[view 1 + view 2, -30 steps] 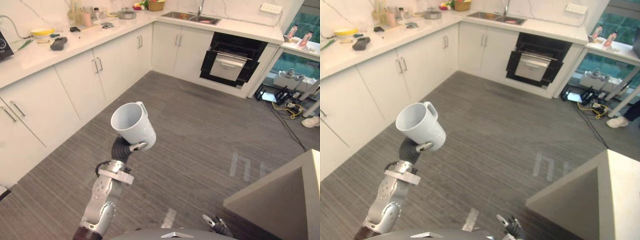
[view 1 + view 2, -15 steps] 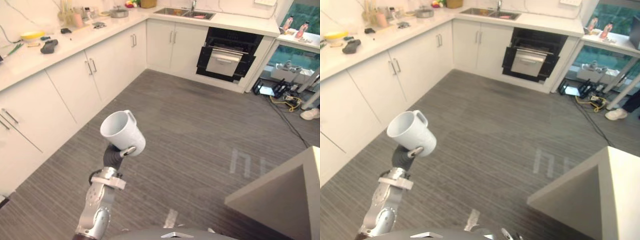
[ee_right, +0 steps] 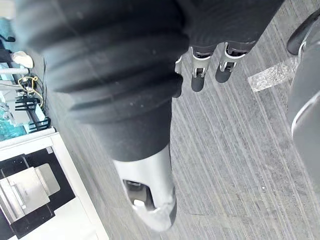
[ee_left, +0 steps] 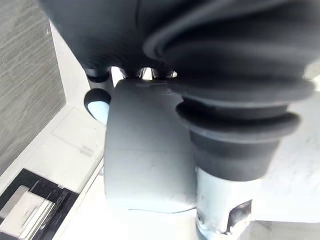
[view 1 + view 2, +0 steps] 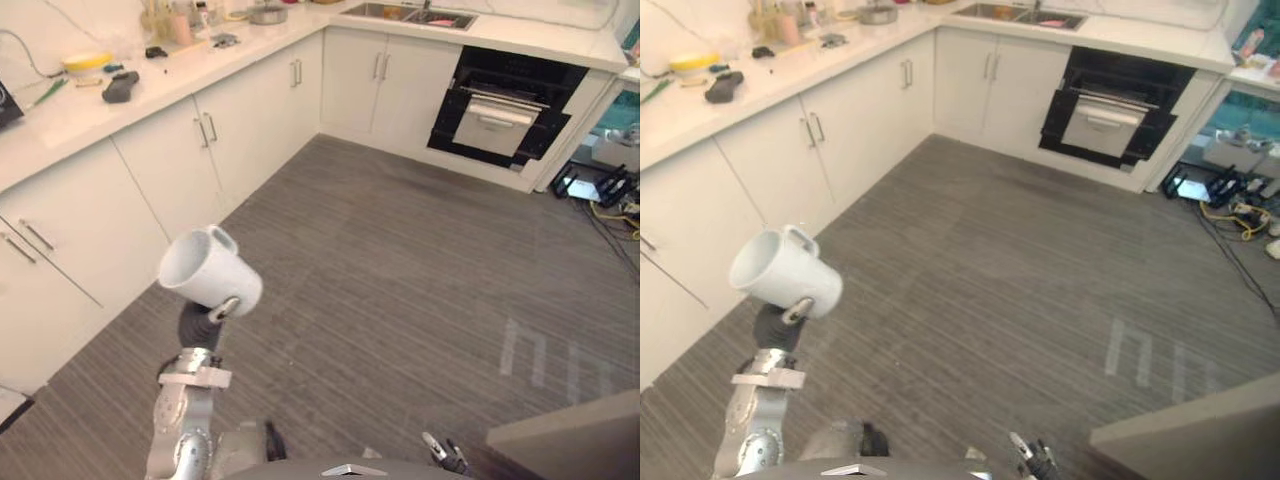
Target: Walk over to the sink, pick up the cup, carry it to the dishwasher, place the cup inside the dishwasher, then close the dishwasher door
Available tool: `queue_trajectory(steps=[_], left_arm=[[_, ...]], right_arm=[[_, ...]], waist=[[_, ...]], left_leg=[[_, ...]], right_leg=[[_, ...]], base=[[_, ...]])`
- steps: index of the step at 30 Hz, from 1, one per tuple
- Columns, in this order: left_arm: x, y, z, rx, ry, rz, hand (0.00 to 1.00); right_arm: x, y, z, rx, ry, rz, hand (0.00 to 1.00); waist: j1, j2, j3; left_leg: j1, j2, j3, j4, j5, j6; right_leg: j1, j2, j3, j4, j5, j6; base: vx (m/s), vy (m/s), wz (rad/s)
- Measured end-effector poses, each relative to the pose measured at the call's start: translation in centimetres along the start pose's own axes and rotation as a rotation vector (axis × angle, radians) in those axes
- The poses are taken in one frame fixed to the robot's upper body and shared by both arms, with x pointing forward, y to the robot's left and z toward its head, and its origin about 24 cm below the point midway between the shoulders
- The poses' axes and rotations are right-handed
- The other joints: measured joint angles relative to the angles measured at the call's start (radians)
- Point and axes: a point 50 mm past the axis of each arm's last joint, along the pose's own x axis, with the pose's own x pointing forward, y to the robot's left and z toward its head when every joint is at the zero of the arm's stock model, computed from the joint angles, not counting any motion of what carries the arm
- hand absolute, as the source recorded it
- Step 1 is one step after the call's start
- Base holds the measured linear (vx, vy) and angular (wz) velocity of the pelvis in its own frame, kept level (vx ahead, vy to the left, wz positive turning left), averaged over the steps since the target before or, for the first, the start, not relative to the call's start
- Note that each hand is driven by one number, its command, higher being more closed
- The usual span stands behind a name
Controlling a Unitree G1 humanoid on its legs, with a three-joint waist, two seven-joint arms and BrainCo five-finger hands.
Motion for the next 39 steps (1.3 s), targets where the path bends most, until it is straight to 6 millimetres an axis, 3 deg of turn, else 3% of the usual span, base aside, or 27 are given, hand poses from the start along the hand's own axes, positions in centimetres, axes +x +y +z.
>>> queue_trajectory(steps=[1, 2, 4, 5, 6, 7, 8, 9, 11, 14, 15, 18, 19, 21, 23, 24, 26, 27, 28, 30, 31, 32, 34, 36, 37, 38, 39], left_arm=[[-0.2, 0.1, 0.0, 0.014, 0.013, -0.021, 1.00], [-0.2, 0.3, -0.2, 0.019, 0.026, -0.024, 1.00], [0.4, 0.2, -0.3, 0.025, 0.043, -0.049, 1.00], [0.9, 0.0, -0.3, 0.017, 0.044, -0.072, 1.00], [1.1, -0.1, -0.2, 0.020, 0.046, -0.089, 1.00], [1.3, -0.5, -0.4, 0.014, 0.062, -0.106, 1.00], [1.3, -1.1, -0.9, -0.002, 0.092, -0.127, 1.00], [1.3, -1.4, -1.1, -0.006, 0.100, -0.137, 1.00], [1.7, -2.1, -0.5, -0.008, 0.068, -0.151, 1.00], [2.6, -3.0, -0.5, 0.000, 0.064, -0.191, 1.00], [2.7, -3.1, -0.6, -0.002, 0.068, -0.199, 1.00], [3.0, -4.2, -1.1, -0.025, 0.094, -0.241, 1.00], [3.2, -4.7, -1.3, -0.031, 0.096, -0.265, 1.00], [3.1, -4.9, -1.3, -0.034, 0.099, -0.277, 1.00], [2.6, -4.6, -1.5, -0.043, 0.104, -0.266, 1.00], [2.4, -4.6, -1.6, -0.051, 0.101, -0.265, 1.00], [2.2, -4.9, -1.6, -0.072, 0.091, -0.266, 1.00], [2.2, -5.2, -1.4, -0.089, 0.071, -0.258, 1.00], [2.2, -5.5, -1.2, -0.103, 0.055, -0.256, 1.00], [1.8, -5.4, -1.2, -0.119, 0.046, -0.231, 1.00], [1.5, -5.6, -1.5, -0.125, 0.050, -0.220, 1.00], [1.2, -5.4, -1.7, -0.121, 0.059, -0.208, 1.00], [0.5, -4.5, -1.9, -0.098, 0.083, -0.181, 1.00], [0.1, -3.6, -1.9, -0.072, 0.099, -0.158, 1.00], [-0.1, -3.0, -1.8, -0.055, 0.108, -0.147, 1.00], [-0.2, -2.8, -2.0, -0.050, 0.117, -0.137, 1.00], [-0.3, -2.6, -2.1, -0.050, 0.120, -0.131, 1.00]], right_arm=[[0.0, -0.1, 0.1, -0.009, 0.000, -0.005, 0.00], [0.0, 0.0, -0.1, -0.013, 0.010, 0.000, 0.00], [-0.1, 0.0, -0.4, -0.010, 0.018, 0.000, 0.00], [-0.3, -0.5, -0.6, 0.001, 0.026, -0.020, 0.00], [-0.4, -0.7, -0.7, 0.008, 0.029, -0.029, 0.00], [-0.5, -0.9, -0.8, 0.011, 0.027, -0.037, 0.00], [-0.7, -1.5, -0.8, 0.020, 0.020, -0.056, 0.00], [-0.9, -1.7, -0.9, 0.018, 0.019, -0.062, 0.00], [-0.8, -0.7, -0.8, 0.029, -0.011, -0.034, 0.00], [-1.2, -0.3, -1.4, 0.063, -0.035, -0.028, 0.00], [-1.3, -0.3, -1.5, 0.065, -0.036, -0.030, 0.00], [-1.7, -0.3, -2.0, 0.080, -0.044, -0.031, 0.00], [-1.8, 0.0, -2.2, 0.098, -0.048, -0.026, 0.00], [-1.8, 0.3, -2.1, 0.093, -0.060, -0.011, 0.00], [-1.9, 0.2, -1.5, 0.066, -0.073, 0.007, 0.00], [-1.6, 0.7, -0.8, 0.069, -0.101, 0.026, 0.00], [-1.3, 1.3, 0.1, 0.080, -0.136, 0.048, 0.00], [-1.2, 1.5, 0.3, 0.082, -0.138, 0.059, 0.00], [-1.1, 1.5, 0.5, 0.083, -0.139, 0.060, 0.00], [-1.2, 1.5, 0.9, 0.074, -0.146, 0.071, 0.00], [-1.0, 1.9, 1.3, 0.072, -0.166, 0.083, 0.00], [-0.9, 1.7, 1.7, 0.060, -0.183, 0.083, 0.00], [-0.7, 1.8, 2.6, 0.038, -0.206, 0.098, 0.00], [0.0, 2.7, 4.2, 0.023, -0.254, 0.134, 0.00], [0.4, 3.8, 5.4, 0.016, -0.292, 0.168, 0.00], [0.8, 4.7, 6.3, 0.007, -0.312, 0.197, 0.00], [1.0, 5.1, 6.8, 0.000, -0.324, 0.209, 0.00]], waist=[[0.004, -0.001, -0.006], [0.001, -0.017, -0.012], [-0.010, -0.049, -0.031], [-0.012, -0.062, -0.031], [-0.012, -0.078, -0.035], [-0.008, -0.073, -0.027], [-0.025, -0.054, -0.041], [-0.037, -0.024, -0.042], [-0.057, -0.012, -0.044], [-0.068, -0.008, -0.020], [-0.075, -0.010, -0.016], [-0.094, 0.007, 0.001], [-0.092, 0.010, 0.003], [-0.087, -0.004, 0.005], [-0.087, 0.004, -0.002], [-0.087, 0.024, -0.003], [-0.085, 0.062, 0.003], [-0.085, 0.089, -0.002], [-0.086, 0.107, -0.003], [-0.082, 0.111, -0.005], [-0.078, 0.107, -0.001], [-0.060, 0.097, 0.005], [-0.021, 0.077, 0.006], [0.007, 0.066, 0.004], [0.004, 0.053, 0.005], [0.002, 0.038, 0.002], [0.003, 0.037, 0.001]], left_leg=[[0.012, -0.013, 0.009, -0.028, -0.002, 0.049], [0.016, -0.030, 0.027, -0.031, -0.020, 0.050], [0.033, -0.067, 0.070, -0.029, -0.054, 0.101], [0.073, -0.090, 0.083, -0.031, -0.079, 0.113], [0.102, -0.104, 0.095, -0.040, -0.089, 0.115], [0.163, -0.133, 0.112, -0.088, -0.094, 0.120], [0.228, -0.145, 0.104, -0.161, -0.088, 0.126], [0.251, -0.145, 0.098, -0.199, -0.083, 0.129], [0.345, -0.146, 0.100, -0.343, -0.041, 0.141], [0.503, -0.145, 0.102, -0.494, -0.017, 0.111], [0.524, -0.142, 0.100, -0.506, -0.021, 0.106], [0.613, -0.066, 0.059, -0.485, -0.087, 0.056], [0.641, -0.022, 0.043, -0.450, -0.121, 0.038], [0.683, -0.004, 0.024, -0.403, -0.172, 0.028], [0.725, 0.023, 0.011, -0.340, -0.222, 0.028], [0.723, 0.044, 0.004, -0.276, -0.210, 0.042], [0.713, 0.093, -0.014, -0.160, -0.140, 0.043], [0.693, 0.132, -0.031, -0.058, -0.043, 0.028], [0.648, 0.163, -0.064, 0.051, 0.084, 0.009], [0.512, 0.191, -0.129, 0.244, 0.534, -0.013], [0.311, 0.189, -0.177, 0.505, 0.467, -0.001], [0.216, 0.174, -0.173, 0.598, 0.372, 0.022], [0.083, 0.147, -0.132, 0.607, 0.205, 0.053], [0.007, 0.147, -0.092, 0.416, 0.103, 0.040], [-0.004, 0.128, -0.053, 0.186, 0.070, 0.024], [0.031, 0.064, -0.067, -0.140, 0.088, 0.001], [0.054, 0.029, -0.093, -0.299, 0.124, -0.006]], right_leg=[[0.013, -0.016, 0.016, -0.002, -0.036, 0.025], [-0.001, -0.040, 0.023, 0.018, -0.042, 0.019], [-0.132, -0.093, 0.058, 0.430, -0.048, 0.075], [-0.171, -0.112, 0.049, 0.610, 0.052, 0.101], [-0.174, -0.123, 0.038, 0.636, 0.149, 0.091], [-0.191, -0.170, 0.011, 0.684, 0.265, 0.068], [-0.220, -0.170, 0.006, 0.713, 0.458, 0.008], [-0.245, -0.160, 0.012, 0.746, 0.464, 0.006], [-0.391, -0.117, -0.041, 0.853, 0.252, -0.019], [-0.502, -0.092, -0.238, 0.703, 0.098, -0.074], [-0.519, -0.088, -0.265, 0.638, 0.089, -0.081], [-0.567, 0.005, -0.274, 0.284, 0.137, -0.096], [-0.591, 0.055, -0.206, 0.121, 0.225, -0.084], [-0.597, 0.063, -0.117, -0.002, 0.278, -0.057], [-0.622, 0.053, -0.120, 0.121, 0.369, -0.095], [-0.640, 0.047, -0.144, 0.218, 0.388, -0.145], [-0.644, 0.062, -0.179, 0.342, 0.282, -0.166], [-0.619, 0.090, -0.193, 0.379, 0.215, -0.181], [-0.585, 0.114, -0.204, 0.387, 0.173, -0.189], [-0.496, 0.156, -0.207, 0.348, 0.101, -0.208], [-0.412, 0.198, -0.193, 0.270, 0.088, -0.219], [-0.354, 0.214, -0.182, 0.219, 0.086, -0.223], [-0.240, 0.231, -0.166, 0.113, 0.096, -0.213], [-0.152, 0.249, -0.137, 0.032, 0.107, -0.220], [-0.105, 0.253, -0.102, -0.007, 0.102, -0.212], [-0.064, 0.239, -0.065, -0.032, 0.091, -0.194], [-0.047, 0.233, -0.042, -0.040, 0.085, -0.182]], base=[[0.20, 0.218, -0.53], [0.28, 0.219, -0.31], [0.35, 0.170, -0.17], [0.32, 0.145, -0.25], [0.33, 0.139, -0.32], [0.32, 0.134, -0.22], [0.32, 0.125, -0.12], [0.33, 0.113, -0.03], [0.32, 0.076, -0.15], [0.42, -0.027, -0.06], [0.34, -0.059, 0.25], [0.53, -0.164, 0.44], [0.53, -0.230, 0.36], [0.57, -0.288, 0.43], [0.59, -0.300, 0.29], [0.58, -0.291, 0.07], [0.65, -0.303, -0.09], [0.61, -0.242, -0.23], [0.73, -0.272, -0.24], [0.57, -0.216, -0.20], [0.55, -0.234, -0.18], [0.54, -0.232, -0.15], [0.51, -0.146, -0.65], [0.65, -0.105, -0.80], [0.74, -0.042, -0.70], [0.75, -0.011, -0.75], [0.51, 0.049, -0.83]])
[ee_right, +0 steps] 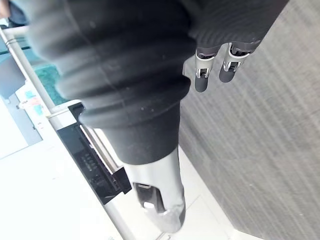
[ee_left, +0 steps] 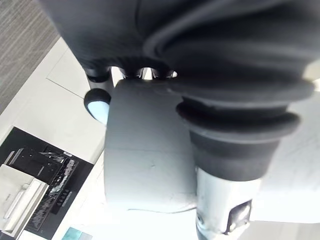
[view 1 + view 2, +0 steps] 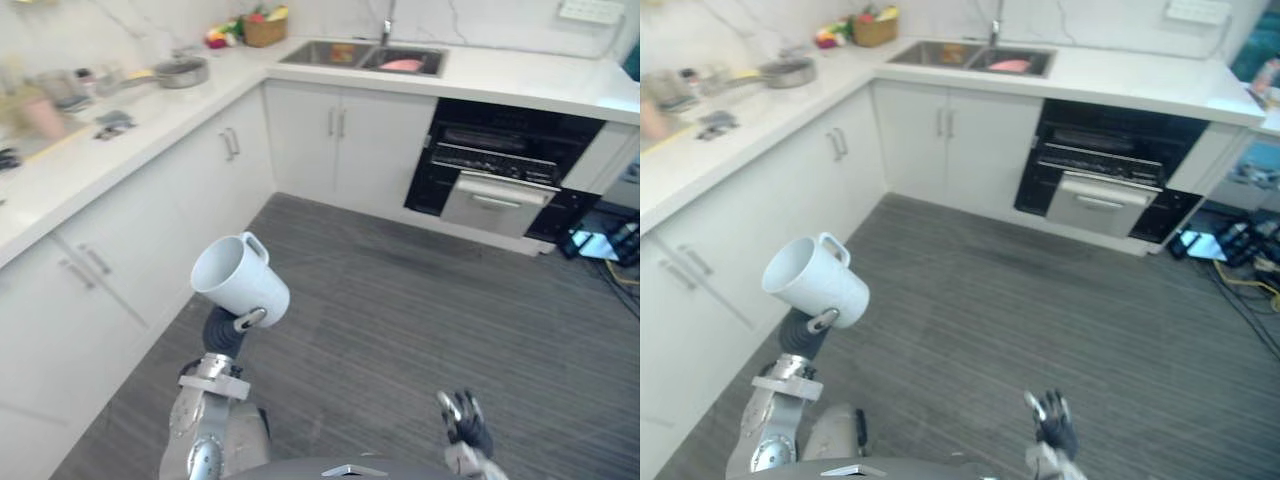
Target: Walk over to the sink, pick up the cup, carry it to the dishwasher, place the cup inside the dishwasher, then close the dishwasher door
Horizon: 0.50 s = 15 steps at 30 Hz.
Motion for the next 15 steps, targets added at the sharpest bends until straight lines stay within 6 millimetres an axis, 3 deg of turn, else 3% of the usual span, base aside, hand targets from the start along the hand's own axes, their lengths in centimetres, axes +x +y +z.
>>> queue_trajectory(steps=[1, 2, 3, 4, 5, 6, 7, 8, 9, 10, 11, 12, 13, 15], left_arm=[[-0.3, -0.1, -0.3, -0.009, 0.005, 0.007, 1.00], [-0.6, 0.0, -0.6, -0.014, 0.001, 0.015, 1.00], [-0.7, 0.1, -0.6, -0.010, 0.000, 0.016, 1.00], [-0.8, 0.4, -0.7, 0.003, 0.003, 0.015, 1.00], [-0.6, 0.6, -0.7, 0.017, 0.010, -0.002, 1.00], [0.1, 0.6, -0.3, 0.031, -0.001, -0.041, 1.00], [0.8, 0.3, 0.0, 0.039, -0.017, -0.081, 1.00], [1.1, 0.2, 0.2, 0.046, -0.021, -0.092, 1.00], [1.7, 0.1, 0.6, 0.060, -0.030, -0.122, 1.00], [2.0, 0.1, 0.8, 0.068, -0.032, -0.134, 1.00], [2.2, 0.1, 0.9, 0.077, -0.023, -0.148, 1.00], [2.3, 0.1, 0.9, 0.085, -0.014, -0.155, 1.00], [2.1, 0.1, 0.7, 0.096, 0.001, -0.155, 1.00], [2.0, -0.2, 0.6, 0.099, 0.004, -0.158, 1.00]], right_arm=[[0.6, 0.5, 0.7, -0.005, -0.023, 0.018, 0.00], [0.7, 0.7, 0.7, -0.009, -0.030, 0.025, 0.00], [0.6, 0.7, 0.6, -0.014, -0.022, 0.026, 0.00], [0.3, 1.1, -0.4, -0.004, 0.005, 0.016, 0.00], [0.0, 1.2, -1.1, 0.015, 0.023, -0.003, 0.00], [-0.2, 1.0, -1.5, 0.027, 0.030, -0.036, 0.00], [-0.2, 0.8, -1.4, 0.028, 0.028, -0.058, 0.00], [-0.3, 0.7, -1.3, 0.032, 0.023, -0.068, 0.00], [-0.6, -0.3, -1.1, 0.047, 0.006, -0.105, 0.00], [-0.5, -0.2, -1.0, 0.056, 0.000, -0.107, 0.00], [-0.5, -0.1, -1.0, 0.064, -0.006, -0.105, 0.00], [-0.5, -0.1, -0.9, 0.067, -0.019, -0.102, 0.00], [-0.5, 0.5, -0.5, 0.057, -0.042, -0.070, 0.00], [-0.8, 1.4, 0.2, 0.039, -0.090, -0.019, 0.00]], waist=[[0.001, 0.004, -0.002], [0.005, 0.008, -0.004], [0.013, 0.003, -0.004], [0.023, -0.025, -0.024], [0.010, -0.066, -0.033], [-0.011, -0.083, -0.034], [-0.008, -0.088, -0.032], [-0.006, -0.091, -0.032], [0.000, -0.111, -0.044], [-0.002, -0.122, -0.038], [-0.011, -0.129, -0.034], [-0.017, -0.119, -0.029], [-0.026, -0.096, -0.028], [-0.042, -0.068, -0.027]], left_leg=[[0.027, -0.044, -0.050, -0.239, 0.087, -0.012], [0.024, -0.064, -0.073, -0.314, 0.164, -0.021], [0.025, -0.072, -0.074, -0.289, 0.218, -0.015], [0.028, -0.098, -0.047, -0.232, 0.293, 0.016], [0.023, -0.125, -0.038, -0.197, 0.274, 0.036], [-0.013, -0.146, -0.037, -0.079, 0.188, 0.057], [-0.052, -0.146, -0.006, 0.074, 0.094, 0.078], [-0.063, -0.147, 0.015, 0.140, 0.053, 0.087], [0.007, -0.172, 0.059, 0.176, -0.091, 0.118], [0.032, -0.191, 0.065, 0.184, -0.113, 0.127], [0.083, -0.213, 0.070, 0.164, -0.134, 0.135], [0.136, -0.219, 0.073, 0.138, -0.156, 0.147], [0.210, -0.213, 0.074, 0.076, -0.164, 0.153], [0.287, -0.191, 0.066, -0.007, -0.164, 0.152]], right_leg=[[0.032, -0.005, 0.043, -0.013, -0.019, 0.026], [0.067, -0.007, 0.084, -0.015, -0.046, 0.046], [0.088, -0.013, 0.104, -0.015, -0.063, 0.054], [0.113, -0.048, 0.129, -0.001, -0.093, 0.077], [0.113, -0.084, 0.125, 0.022, -0.107, 0.084], [0.086, -0.108, 0.114, 0.115, -0.102, 0.095], [0.062, -0.125, 0.101, 0.224, -0.087, 0.099], [0.055, -0.139, 0.086, 0.282, -0.078, 0.092], [-0.019, -0.231, 0.005, 0.540, -0.008, 0.089], [-0.052, -0.277, -0.025, 0.640, 0.062, 0.080], [-0.103, -0.344, -0.057, 0.771, 0.151, 0.036], [-0.162, -0.387, -0.082, 0.873, 0.131, -0.003], [-0.237, -0.388, -0.083, 0.925, 0.078, -0.001], [-0.325, -0.346, -0.088, 0.878, 0.029, 0.024]], base=[[0.64, 0.163, -0.88], [0.64, 0.199, -0.93], [0.77, 0.266, -0.93], [0.52, 0.184, -0.47], [0.65, 0.187, -0.02], [0.64, 0.178, 0.27], [0.62, 0.184, 0.12], [0.81, 0.294, -0.32], [0.66, 0.245, -0.30], [0.64, 0.234, -0.30], [0.38, 0.131, -0.15], [0.37, 0.125, -0.21], [0.43, 0.147, -0.18], [0.40, 0.116, -0.10]])
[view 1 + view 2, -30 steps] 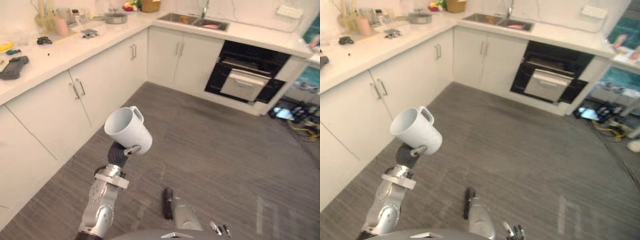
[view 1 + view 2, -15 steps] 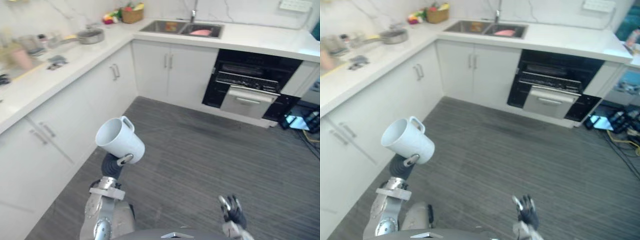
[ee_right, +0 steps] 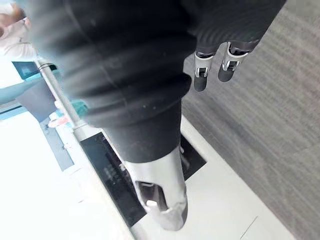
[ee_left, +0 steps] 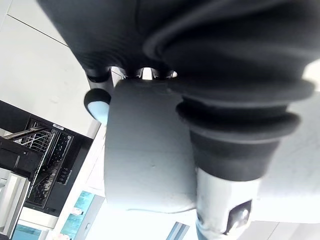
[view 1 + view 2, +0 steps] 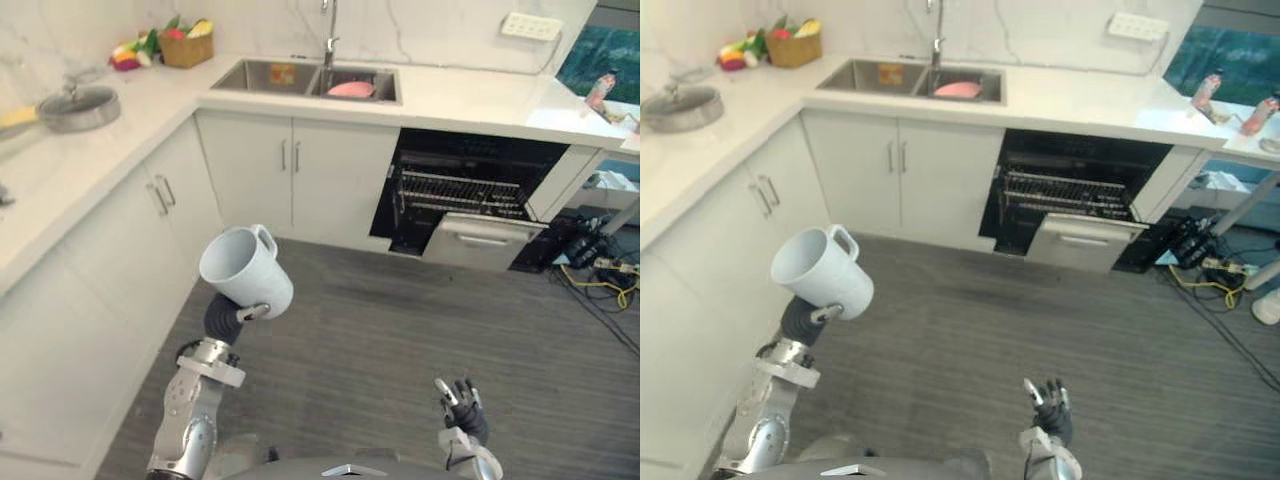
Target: Walk over to the sink, pick up the cup, carry it to the dishwasher, place the cup inside the dishwasher, then close the dishwasher door
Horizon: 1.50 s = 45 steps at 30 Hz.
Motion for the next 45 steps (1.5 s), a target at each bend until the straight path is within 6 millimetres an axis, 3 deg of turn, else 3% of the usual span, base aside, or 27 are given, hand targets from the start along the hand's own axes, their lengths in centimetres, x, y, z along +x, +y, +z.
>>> queue_trajectory(steps=[1, 3, 4, 7, 8, 9, 11, 14, 15, 16, 17, 18, 19, 22, 25, 27, 29, 31, 32, 33, 36, 37, 38, 39, 40, 42, 45], left_arm=[[0.1, -0.5, 0.4, 0.017, -0.007, -0.029, 1.00], [0.4, -1.1, 1.2, 0.045, -0.023, -0.075, 1.00], [0.5, -1.5, 1.5, 0.060, -0.031, -0.106, 1.00], [0.5, -1.7, 1.5, 0.061, -0.026, -0.122, 1.00], [0.5, -2.0, 1.4, 0.054, -0.022, -0.133, 1.00], [0.5, -2.2, 1.3, 0.047, -0.023, -0.142, 1.00], [0.5, -3.8, 1.5, 0.017, -0.049, -0.188, 1.00], [0.6, -5.1, 1.5, -0.012, -0.071, -0.217, 1.00], [0.7, -5.6, 1.3, -0.030, -0.070, -0.226, 1.00], [0.5, -6.1, 0.9, -0.051, -0.060, -0.230, 1.00], [0.3, -6.3, 0.6, -0.061, -0.052, -0.231, 1.00], [-0.1, -6.8, 0.1, -0.075, -0.031, -0.235, 1.00], [-0.2, -6.8, 0.0, -0.073, -0.023, -0.231, 1.00], [-0.8, -6.4, -0.6, -0.077, 0.007, -0.206, 1.00], [-1.4, -6.1, -1.4, -0.082, 0.050, -0.187, 1.00], [-1.5, -6.2, -1.8, -0.086, 0.070, -0.195, 1.00], [-1.5, -7.3, -2.3, -0.098, 0.089, -0.238, 1.00], [-1.5, -8.4, -2.7, -0.095, 0.107, -0.280, 1.00], [-1.4, -8.6, -2.7, -0.074, 0.113, -0.298, 1.00], [-1.1, -8.6, -2.5, -0.062, 0.107, -0.312, 1.00], [0.7, -8.3, -1.5, -0.003, 0.065, -0.359, 1.00], [0.9, -8.1, -1.3, 0.012, 0.065, -0.369, 1.00], [0.9, -8.0, -1.3, 0.019, 0.069, -0.370, 1.00], [0.9, -7.7, -1.3, 0.029, 0.079, -0.368, 1.00], [0.7, -7.5, -1.4, 0.039, 0.099, -0.369, 1.00], [0.7, -7.4, -1.4, 0.053, 0.104, -0.364, 1.00], [1.2, -7.4, -1.2, 0.066, 0.094, -0.356, 1.00]], right_arm=[[-0.1, 1.2, 1.1, 0.018, -0.071, 0.040, 0.00], [0.0, 2.4, 2.3, 0.071, -0.151, 0.069, 0.00], [0.0, 2.9, 3.4, 0.098, -0.218, 0.083, 0.00], [-0.9, 3.9, 6.8, 0.166, -0.439, 0.089, 0.00], [-1.4, 4.5, 8.4, 0.188, -0.531, 0.111, 0.00], [-1.6, 4.8, 9.3, 0.190, -0.574, 0.128, 0.00], [-2.1, 6.7, 11.8, 0.234, -0.706, 0.180, 0.00], [-2.9, 8.8, 12.9, 0.218, -0.760, 0.223, 0.00], [-3.2, 9.0, 13.6, 0.207, -0.788, 0.229, 0.00], [-3.5, 9.3, 14.1, 0.195, -0.805, 0.233, 0.00], [-3.7, 9.4, 14.2, 0.179, -0.813, 0.239, 0.00], [-4.2, 8.8, 14.2, 0.120, -0.817, 0.208, 0.00], [-4.3, 8.7, 14.1, 0.111, -0.813, 0.197, 0.00], [-4.1, 8.8, 14.4, 0.106, -0.823, 0.183, 0.00], [-4.0, 9.4, 14.4, 0.104, -0.811, 0.185, 0.00], [-3.9, 9.5, 14.3, 0.113, -0.800, 0.170, 0.00], [-3.9, 9.8, 14.3, 0.115, -0.786, 0.181, 0.00], [-4.1, 10.5, 14.7, 0.112, -0.799, 0.222, 0.00], [-3.8, 10.8, 14.4, 0.124, -0.782, 0.226, 0.00], [-3.8, 11.1, 14.4, 0.128, -0.784, 0.238, 0.00], [-3.7, 11.6, 14.5, 0.166, -0.786, 0.227, 0.00], [-3.8, 11.4, 14.1, 0.180, -0.772, 0.208, 0.00], [-3.8, 11.6, 13.9, 0.193, -0.764, 0.207, 0.00], [-3.7, 11.8, 13.5, 0.194, -0.740, 0.213, 0.00], [-3.4, 11.7, 13.0, 0.178, -0.715, 0.211, 0.00], [-3.2, 11.7, 12.5, 0.168, -0.691, 0.208, 0.00], [-3.2, 11.9, 12.7, 0.150, -0.697, 0.251, 0.00]], waist=[[-0.014, 0.022, -0.003], [-0.024, 0.030, -0.003], [-0.026, 0.031, 0.000], [-0.028, 0.001, 0.006], [-0.043, -0.006, 0.005], [-0.046, -0.007, 0.002], [-0.043, 0.040, 0.003], [-0.050, 0.062, 0.000], [-0.052, 0.080, 0.001], [-0.050, 0.085, 0.000], [-0.054, 0.089, 0.001], [-0.055, 0.096, 0.003], [-0.051, 0.092, 0.004], [-0.025, 0.086, 0.003], [-0.015, 0.075, -0.002], [-0.019, 0.055, -0.014], [-0.015, 0.047, -0.011], [-0.010, 0.065, -0.020], [-0.006, 0.032, -0.029], [-0.002, 0.035, -0.037], [-0.005, 0.004, -0.012], [-0.002, -0.010, -0.004], [0.004, -0.017, 0.001], [0.012, -0.020, 0.025], [0.008, -0.013, 0.038], [-0.008, 0.003, 0.027], [-0.016, 0.003, 0.013]], left_leg=[[0.059, 0.026, -0.005, -0.066, -0.004, -0.009], [0.102, 0.048, -0.007, -0.106, -0.014, -0.024], [0.135, 0.063, -0.007, -0.117, -0.028, -0.044], [0.236, 0.088, -0.018, -0.121, -0.083, -0.086], [0.279, 0.091, -0.041, -0.112, -0.121, -0.097], [0.301, 0.099, -0.041, -0.107, -0.131, -0.104], [0.315, 0.140, -0.026, -0.037, -0.130, -0.111], [0.268, 0.177, -0.018, 0.195, -0.079, -0.143], [0.193, 0.204, -0.040, 0.374, 0.028, -0.163], [0.097, 0.230, -0.064, 0.562, 0.220, -0.188], [0.041, 0.252, -0.068, 0.658, 0.255, -0.199], [-0.094, 0.300, -0.062, 0.846, 0.204, -0.150], [-0.126, 0.300, -0.058, 0.866, 0.184, -0.138], [-0.222, 0.290, -0.027, 0.730, 0.075, -0.127], [-0.224, 0.244, -0.050, 0.336, 0.019, -0.139], [-0.219, 0.178, -0.124, 0.094, 0.054, -0.144], [-0.218, 0.141, -0.204, -0.090, 0.179, -0.149], [-0.229, 0.147, -0.257, -0.097, 0.290, -0.182], [-0.251, 0.120, -0.227, -0.009, 0.228, -0.201], [-0.270, 0.112, -0.219, 0.034, 0.195, -0.192], [-0.344, 0.090, -0.162, 0.223, 0.058, -0.134], [-0.322, 0.074, -0.133, 0.241, 0.023, -0.113], [-0.299, 0.068, -0.108, 0.235, 0.006, -0.109], [-0.235, 0.063, -0.045, 0.216, -0.015, -0.079], [-0.176, 0.066, -0.009, 0.185, -0.027, -0.058], [-0.108, 0.079, 0.029, 0.106, -0.016, -0.048], [-0.080, 0.105, 0.105, 0.021, 0.017, -0.060]], right_leg=[[-0.081, 0.055, -0.024, -0.130, -0.031, 0.044], [-0.134, 0.090, -0.086, -0.316, -0.035, 0.052], [-0.152, 0.127, -0.128, -0.525, 0.002, 0.052], [-0.132, 0.225, -0.106, -0.928, 0.219, 0.045], [-0.122, 0.225, -0.095, -0.893, 0.337, -0.007], [-0.128, 0.229, -0.102, -0.839, 0.324, -0.067], [-0.165, 0.235, -0.119, -0.655, 0.160, -0.066], [-0.150, 0.246, -0.113, -0.542, 0.045, -0.081], [-0.111, 0.268, -0.106, -0.542, 0.008, -0.083], [-0.068, 0.288, -0.088, -0.569, -0.018, -0.084], [-0.040, 0.302, -0.088, -0.593, -0.024, -0.086], [0.056, 0.329, -0.081, -0.671, -0.031, -0.091], [0.087, 0.333, -0.066, -0.694, -0.034, -0.092], [0.188, 0.335, 0.006, -0.776, -0.032, -0.079], [0.252, 0.321, 0.102, -0.812, -0.045, -0.046], [0.260, 0.286, 0.155, -0.809, -0.067, -0.008], [0.296, 0.244, 0.231, -0.810, -0.100, 0.051], [0.316, 0.230, 0.291, -0.804, -0.138, 0.113], [0.306, 0.191, 0.347, -0.786, -0.154, 0.139], [0.293, 0.176, 0.366, -0.778, -0.155, 0.151], [0.268, 0.127, 0.364, -0.741, -0.150, 0.202], [0.218, 0.104, 0.342, -0.624, -0.138, 0.225], [0.174, 0.086, 0.335, -0.526, -0.122, 0.228], [0.086, 0.031, 0.284, -0.325, -0.050, 0.182], [0.039, -0.002, 0.204, -0.220, -0.040, 0.154], [0.004, 0.014, 0.096, -0.263, -0.055, 0.142], [-0.027, 0.083, -0.016, -0.586, -0.037, 0.117]], base=[[0.41, 0.070, -0.07], [0.40, 0.018, -0.03], [0.62, -0.057, 0.00], [0.60, -0.112, 0.20], [0.67, -0.182, 0.45], [0.52, -0.147, 0.29], [0.49, -0.153, 0.01], [0.44, -0.148, -0.13], [0.52, -0.122, -0.24], [0.52, -0.111, -0.20], [0.61, -0.100, -0.19], [0.43, -0.064, -0.16], [0.43, -0.059, -0.29], [0.37, -0.019, -0.75], [0.38, 0.072, -0.85], [0.41, 0.179, -0.76], [0.45, 0.302, -0.79], [0.34, 0.365, -0.89], [0.32, 0.410, -0.92], [0.29, 0.432, -0.76], [0.23, 0.476, -0.47], [0.07, 0.226, -0.46], [0.10, 0.283, -0.85], [0.11, 0.364, -1.02], [0.09, 0.335, -1.02], [0.10, 0.239, -0.66], [0.14, 0.119, -0.59]])
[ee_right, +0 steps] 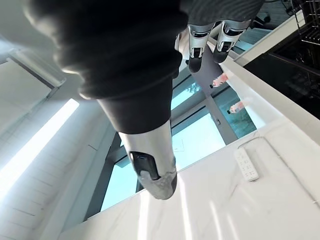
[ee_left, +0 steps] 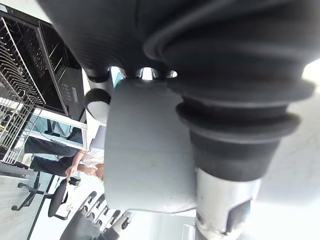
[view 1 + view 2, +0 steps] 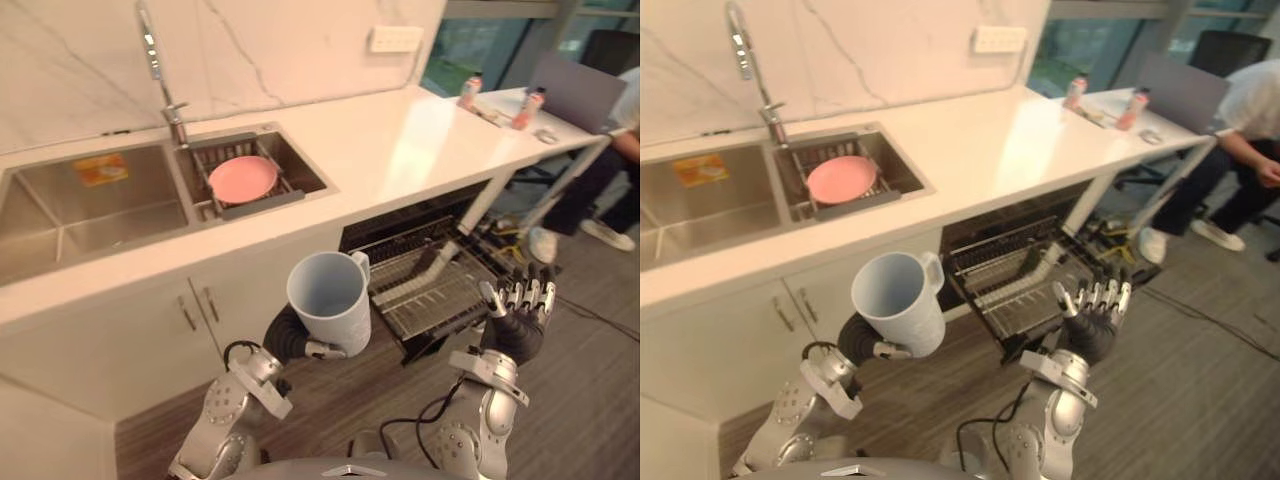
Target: Walk over to the sink, pick up the cup, carry it to the dishwasher, place the cup inside the dishwasher, then close the dishwasher door
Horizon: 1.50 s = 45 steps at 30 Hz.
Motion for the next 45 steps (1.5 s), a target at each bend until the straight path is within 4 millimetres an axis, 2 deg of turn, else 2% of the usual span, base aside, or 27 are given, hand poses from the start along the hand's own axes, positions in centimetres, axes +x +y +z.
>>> queue_trajectory(steps=[1, 2, 3, 5, 6, 7, 8, 9, 11, 13, 16, 18, 19, 20, 21, 22, 25, 27, 28, 29, 31, 36, 40, 45], left_arm=[[0.1, 0.3, 0.1, 0.008, -0.001, 0.019, 1.00], [0.1, 0.7, 0.2, 0.015, 0.001, 0.036, 1.00], [0.1, 0.9, 0.3, 0.021, 0.001, 0.050, 1.00], [-0.2, 2.0, 0.7, 0.044, -0.007, 0.111, 1.00], [-0.3, 2.3, 0.8, 0.050, -0.008, 0.127, 1.00], [-0.6, 2.8, 0.9, 0.057, -0.011, 0.158, 1.00], [-0.7, 2.9, 0.9, 0.062, -0.013, 0.181, 1.00], [-0.8, 2.9, 0.9, 0.063, -0.014, 0.190, 1.00], [-0.6, 2.8, 0.9, 0.069, -0.023, 0.198, 1.00], [-0.5, 2.7, 0.9, 0.063, -0.030, 0.200, 1.00], [-0.7, 3.0, 0.7, 0.068, -0.028, 0.222, 1.00], [-0.8, 3.2, 0.2, 0.058, -0.012, 0.246, 1.00], [-0.9, 3.3, -0.1, 0.051, -0.004, 0.254, 1.00], [-1.0, 3.3, -0.4, 0.045, 0.001, 0.261, 1.00], [-1.1, 3.3, -0.9, 0.034, 0.018, 0.272, 1.00], [-1.2, 3.2, -1.3, 0.016, 0.027, 0.282, 1.00], [-1.1, 2.5, -1.3, 0.012, 0.001, 0.275, 1.00], [-1.0, 2.5, -1.2, 0.031, -0.009, 0.286, 1.00], [-1.0, 2.6, -1.1, 0.038, -0.023, 0.311, 1.00], [-0.9, 2.9, -0.8, 0.053, -0.038, 0.335, 1.00], [-0.5, 3.5, -0.2, 0.103, -0.064, 0.385, 1.00], [-0.5, 4.9, 1.0, 0.311, -0.092, 0.589, 1.00], [0.3, 5.4, 2.4, 0.536, -0.157, 0.722, 1.00], [0.8, 5.6, 3.1, 0.733, -0.194, 0.839, 1.00]], right_arm=[[0.3, 0.3, -0.1, 0.011, -0.002, 0.022, 0.00], [0.7, 0.5, -0.4, 0.024, 0.002, 0.035, 0.00], [1.0, 0.7, -0.6, 0.037, 0.011, 0.045, 0.00], [1.7, 1.4, -1.5, 0.062, 0.042, 0.075, 0.00], [1.6, 1.5, -1.6, 0.064, 0.049, 0.090, 0.00], [1.6, 1.8, -1.7, 0.066, 0.063, 0.118, 0.00], [1.7, 2.1, -1.9, 0.063, 0.075, 0.144, 0.00], [1.7, 2.2, -1.9, 0.060, 0.080, 0.161, 0.00], [1.8, 2.8, -2.0, 0.055, 0.099, 0.211, 0.00], [1.6, 3.4, -2.4, 0.063, 0.125, 0.230, 0.00], [1.7, 4.9, -3.1, 0.083, 0.173, 0.288, 0.00], [1.9, 5.4, -3.4, 0.079, 0.202, 0.319, 0.00], [2.1, 5.4, -3.3, 0.064, 0.210, 0.334, 0.00], [2.2, 5.3, -3.3, 0.054, 0.211, 0.342, 0.00], [2.4, 5.1, -3.2, 0.039, 0.211, 0.358, 0.00], [2.5, 4.9, -3.0, 0.031, 0.207, 0.360, 0.00], [2.8, 4.6, -2.8, 0.023, 0.190, 0.357, 0.00], [2.7, 4.5, -2.9, 0.017, 0.197, 0.363, 0.00], [2.6, 4.6, -3.2, 0.018, 0.211, 0.380, 0.00], [2.3, 4.9, -3.6, 0.024, 0.233, 0.416, 0.00], [2.1, 5.4, -3.8, 0.044, 0.247, 0.484, 0.00], [1.5, 6.4, -4.1, 0.126, 0.285, 0.608, 0.00], [0.7, 9.3, -4.6, 0.205, 0.311, 0.746, 0.00], [-0.3, 12.7, -3.8, 0.331, 0.310, 0.904, 0.00]], waist=[[0.001, 0.003, 0.002], [-0.005, 0.003, 0.002], [-0.004, 0.012, 0.006], [0.016, 0.035, 0.023], [0.023, 0.035, 0.025], [0.026, 0.040, 0.033], [0.024, 0.060, 0.039], [0.021, 0.068, 0.037], [0.014, 0.083, 0.040], [0.017, 0.082, 0.041], [0.012, 0.071, 0.038], [0.001, 0.076, 0.024], [0.000, 0.085, 0.022], [0.002, 0.093, 0.022], [0.005, 0.104, 0.025], [0.007, 0.103, 0.026], [0.010, 0.092, 0.036], [0.018, 0.107, 0.029], [0.025, 0.119, 0.024], [0.022, 0.122, 0.019], [0.022, 0.107, 0.028], [0.016, 0.092, 0.037], [0.023, 0.080, 0.044], [0.024, 0.056, 0.052]], left_leg=[[-0.001, 0.014, 0.031, -0.003, 0.002, 0.005], [-0.001, 0.037, 0.049, 0.010, -0.004, -0.002], [0.000, 0.055, 0.059, 0.021, -0.011, -0.009], [0.024, 0.119, 0.089, 0.073, -0.047, -0.053], [0.038, 0.130, 0.097, 0.091, -0.062, -0.065], [0.066, 0.158, 0.104, 0.131, -0.103, -0.092], [0.090, 0.189, 0.097, 0.146, -0.121, -0.112], [0.093, 0.198, 0.086, 0.148, -0.125, -0.118], [0.099, 0.226, 0.070, 0.148, -0.150, -0.138], [0.112, 0.251, 0.083, 0.146, -0.156, -0.162], [0.148, 0.274, 0.112, 0.126, -0.148, -0.191], [0.143, 0.280, 0.101, 0.117, -0.120, -0.171], [0.105, 0.292, 0.083, 0.159, -0.096, -0.121], [0.085, 0.296, 0.067, 0.185, -0.083, -0.105], [0.043, 0.301, 0.021, 0.225, -0.056, -0.115], [0.040, 0.267, -0.007, 0.192, -0.075, -0.146], [0.013, 0.169, -0.022, 0.036, -0.070, -0.137], [0.004, 0.147, -0.031, -0.034, 0.012, -0.123], [0.018, 0.140, -0.021, -0.060, 0.088, -0.109], [0.028, 0.128, 0.004, -0.078, 0.090, -0.105], [0.029, 0.104, 0.029, -0.097, 0.100, -0.091], [0.074, 0.074, 0.020, -0.122, 0.103, -0.088], [0.091, 0.071, 0.021, -0.165, 0.103, -0.086], [0.084, 0.077, 0.035, -0.162, 0.102, -0.086]], right_leg=[[-0.003, 0.023, -0.005, -0.126, 0.037, -0.024], [0.001, 0.038, -0.005, -0.176, 0.092, -0.034], [0.002, 0.048, -0.004, -0.211, 0.122, -0.036], [0.007, 0.038, -0.016, -0.292, 0.239, -0.046], [0.016, 0.021, -0.028, -0.294, 0.286, -0.055], [0.034, 0.013, -0.039, -0.262, 0.316, -0.016], [0.039, 0.035, -0.050, -0.222, 0.278, -0.028], [0.036, 0.045, -0.049, -0.209, 0.267, -0.034], [0.015, 0.074, -0.053, -0.187, 0.206, -0.037], [0.009, 0.070, -0.098, -0.158, 0.186, -0.048], [-0.019, 0.080, -0.087, -0.074, 0.137, -0.070], [-0.015, 0.093, -0.102, -0.086, 0.123, -0.082], [-0.009, 0.109, -0.105, -0.116, 0.130, -0.091], [0.003, 0.119, -0.107, -0.142, 0.143, -0.100], [0.038, 0.137, -0.112, -0.206, 0.160, -0.116], [0.082, 0.136, -0.111, -0.272, 0.182, -0.116], [0.164, 0.108, -0.105, -0.376, 0.213, -0.102], [0.173, 0.098, -0.095, -0.384, 0.216, -0.080], [0.179, 0.100, -0.074, -0.399, 0.220, -0.053], [0.183, 0.087, -0.059, -0.424, 0.236, -0.035], [0.174, 0.068, -0.044, -0.444, 0.266, -0.016], [0.238, 0.056, -0.051, -0.513, 0.299, 0.003], [0.264, 0.070, -0.051, -0.586, 0.337, -0.001], [0.266, 0.082, -0.046, -0.639, 0.368, -0.006]], base=[[0.19, 0.043, -0.82], [0.13, 0.013, -0.75], [0.11, -0.018, -0.87], [0.12, -0.076, -1.04], [0.14, -0.121, -0.81], [0.15, -0.149, -0.58], [0.14, -0.161, -0.46], [0.11, -0.184, -0.30], [0.05, -0.188, -0.27], [0.03, -0.138, -0.35], [0.08, -0.159, -0.23], [0.14, -0.224, 0.06], [0.10, -0.141, 0.06], [0.11, -0.148, 0.05], [0.13, -0.078, 0.06], [0.16, -0.038, 0.10], [0.09, 0.061, 0.04], [0.04, 0.124, -0.28], [0.09, 0.145, -0.45], [0.13, 0.174, -0.44], [0.13, 0.132, -0.23], [0.10, 0.046, -0.02], [-0.02, -0.019, -0.07], [-0.06, -0.021, -0.11]])
